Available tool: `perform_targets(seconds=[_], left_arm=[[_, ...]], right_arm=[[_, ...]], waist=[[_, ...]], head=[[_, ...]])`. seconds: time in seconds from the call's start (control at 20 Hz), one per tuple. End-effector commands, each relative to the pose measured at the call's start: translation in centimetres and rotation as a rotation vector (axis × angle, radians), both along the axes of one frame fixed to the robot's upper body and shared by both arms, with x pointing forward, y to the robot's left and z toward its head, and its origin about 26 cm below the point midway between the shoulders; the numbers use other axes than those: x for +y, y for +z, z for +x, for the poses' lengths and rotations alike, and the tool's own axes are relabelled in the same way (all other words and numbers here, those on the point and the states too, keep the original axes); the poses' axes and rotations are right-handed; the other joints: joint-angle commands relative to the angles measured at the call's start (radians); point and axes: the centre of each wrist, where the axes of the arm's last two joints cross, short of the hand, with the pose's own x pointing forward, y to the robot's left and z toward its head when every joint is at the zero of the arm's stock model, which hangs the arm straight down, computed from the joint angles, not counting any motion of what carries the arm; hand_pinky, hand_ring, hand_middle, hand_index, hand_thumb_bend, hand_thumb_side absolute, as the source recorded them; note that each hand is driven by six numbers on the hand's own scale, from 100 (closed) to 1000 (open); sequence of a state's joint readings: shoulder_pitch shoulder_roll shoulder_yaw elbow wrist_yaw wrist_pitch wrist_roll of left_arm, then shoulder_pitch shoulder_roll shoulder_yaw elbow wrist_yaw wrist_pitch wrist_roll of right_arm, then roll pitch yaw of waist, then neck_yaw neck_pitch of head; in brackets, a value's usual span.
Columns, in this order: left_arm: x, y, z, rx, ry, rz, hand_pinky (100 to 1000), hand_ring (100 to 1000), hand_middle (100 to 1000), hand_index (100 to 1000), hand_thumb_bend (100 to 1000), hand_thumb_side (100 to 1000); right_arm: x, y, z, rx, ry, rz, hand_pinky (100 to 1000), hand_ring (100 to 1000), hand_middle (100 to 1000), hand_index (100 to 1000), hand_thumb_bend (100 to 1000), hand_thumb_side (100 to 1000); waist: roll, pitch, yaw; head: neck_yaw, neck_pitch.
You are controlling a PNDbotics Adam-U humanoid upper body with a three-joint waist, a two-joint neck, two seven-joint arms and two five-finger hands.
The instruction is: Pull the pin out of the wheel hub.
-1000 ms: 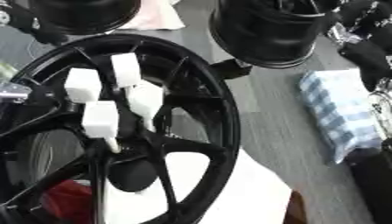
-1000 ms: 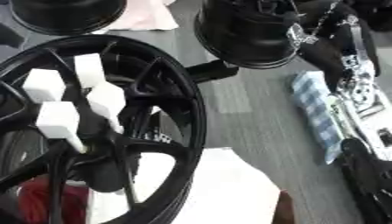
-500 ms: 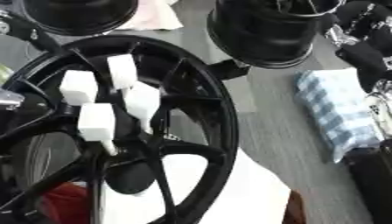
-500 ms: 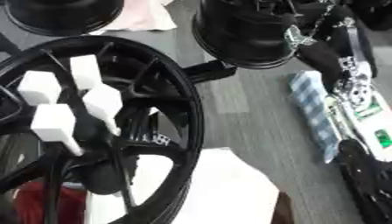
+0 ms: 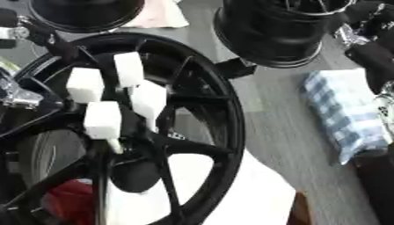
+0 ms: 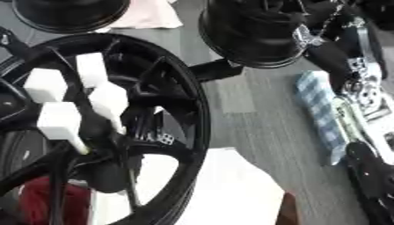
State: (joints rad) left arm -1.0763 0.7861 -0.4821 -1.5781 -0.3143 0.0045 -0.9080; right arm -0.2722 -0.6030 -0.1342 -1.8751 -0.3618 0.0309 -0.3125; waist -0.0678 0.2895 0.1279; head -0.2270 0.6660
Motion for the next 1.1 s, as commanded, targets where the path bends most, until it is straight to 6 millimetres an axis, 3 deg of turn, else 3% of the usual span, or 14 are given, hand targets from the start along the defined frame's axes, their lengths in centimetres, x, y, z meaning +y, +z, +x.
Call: perform_targets(seconds=[0.05, 1.1], left_arm=[[-0.1, 1.6, -0.3, -0.048, 0.039, -0.013, 933, 870, 790, 935, 486, 595], [-0.8, 0.1, 0.5, 0.007, 0.059, -0.009, 941, 875, 800, 922, 475, 624]], right_arm=[[-0.1, 0.8, 0.0, -0.019, 0.005, -0.015, 646, 585, 474, 608, 312, 148], [-0.1, 0.8, 0.1, -0.024, 0.009, 0.004, 645, 583, 472, 604, 295, 158]], waist=[[0.001, -0.014, -0.004], [0.0, 0.007, -0.018]], head=[[0.004, -0.006], [0.013, -0.003]])
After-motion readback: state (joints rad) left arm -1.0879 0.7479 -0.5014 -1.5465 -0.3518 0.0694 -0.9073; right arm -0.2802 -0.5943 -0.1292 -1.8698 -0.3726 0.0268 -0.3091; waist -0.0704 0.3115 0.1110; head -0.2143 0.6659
